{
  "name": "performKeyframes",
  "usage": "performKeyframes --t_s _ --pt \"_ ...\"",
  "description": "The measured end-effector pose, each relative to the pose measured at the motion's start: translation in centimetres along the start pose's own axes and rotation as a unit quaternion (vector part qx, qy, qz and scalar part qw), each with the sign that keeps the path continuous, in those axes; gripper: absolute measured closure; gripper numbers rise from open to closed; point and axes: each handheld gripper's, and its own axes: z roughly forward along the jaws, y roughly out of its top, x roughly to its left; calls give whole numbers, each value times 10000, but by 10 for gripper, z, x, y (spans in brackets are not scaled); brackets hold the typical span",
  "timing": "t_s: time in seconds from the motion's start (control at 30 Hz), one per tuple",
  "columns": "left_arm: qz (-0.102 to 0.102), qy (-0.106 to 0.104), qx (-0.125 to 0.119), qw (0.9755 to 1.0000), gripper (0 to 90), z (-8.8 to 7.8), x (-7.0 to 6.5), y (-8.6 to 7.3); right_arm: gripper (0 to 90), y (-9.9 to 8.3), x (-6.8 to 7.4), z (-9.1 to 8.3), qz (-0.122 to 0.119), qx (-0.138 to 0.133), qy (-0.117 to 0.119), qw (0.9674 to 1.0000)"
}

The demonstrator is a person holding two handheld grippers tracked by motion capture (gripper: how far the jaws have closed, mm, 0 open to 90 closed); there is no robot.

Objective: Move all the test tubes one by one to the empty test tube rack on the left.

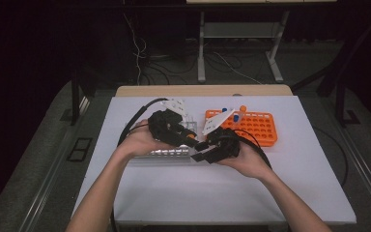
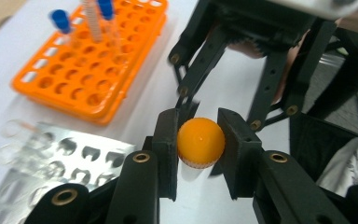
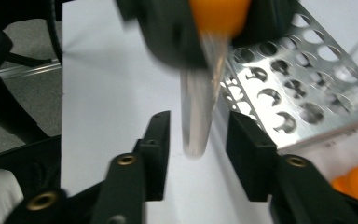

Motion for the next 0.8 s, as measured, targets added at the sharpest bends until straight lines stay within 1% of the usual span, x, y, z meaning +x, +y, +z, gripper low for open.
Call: performKeyframes --t_s 0.1,0.2,0.27,0.43,0.6,0.67,0.73,0.8 --pt "-81 175 -71 9998 685 -7 7 -3 513 -3 -3 -6 46 -41 -84 9999" --pt "-145 299 -81 9994 686 -12 15 -6 468 -7 -6 -13 118 -77 -82 9999" --pt "-218 358 -89 9991 687 -15 20 -7 442 -10 -8 -17 156 -98 -129 9997" --pt "-281 482 -130 9984 687 -22 30 -8 377 -17 -11 -26 297 -160 -227 9992" --pt "-321 602 -149 9976 687 -26 38 -7 255 -23 -13 -36 453 -159 -365 9982" --pt "-323 658 -155 9972 687 -27 42 -6 174 -26 -12 -40 518 -179 -406 9977" --pt "-326 688 -155 9970 687 -29 46 -5 112 -29 -13 -44 627 -184 -398 9971" --pt "-342 718 -167 9967 688 -29 50 -4 102 -32 -14 -49 672 -214 -367 9968"
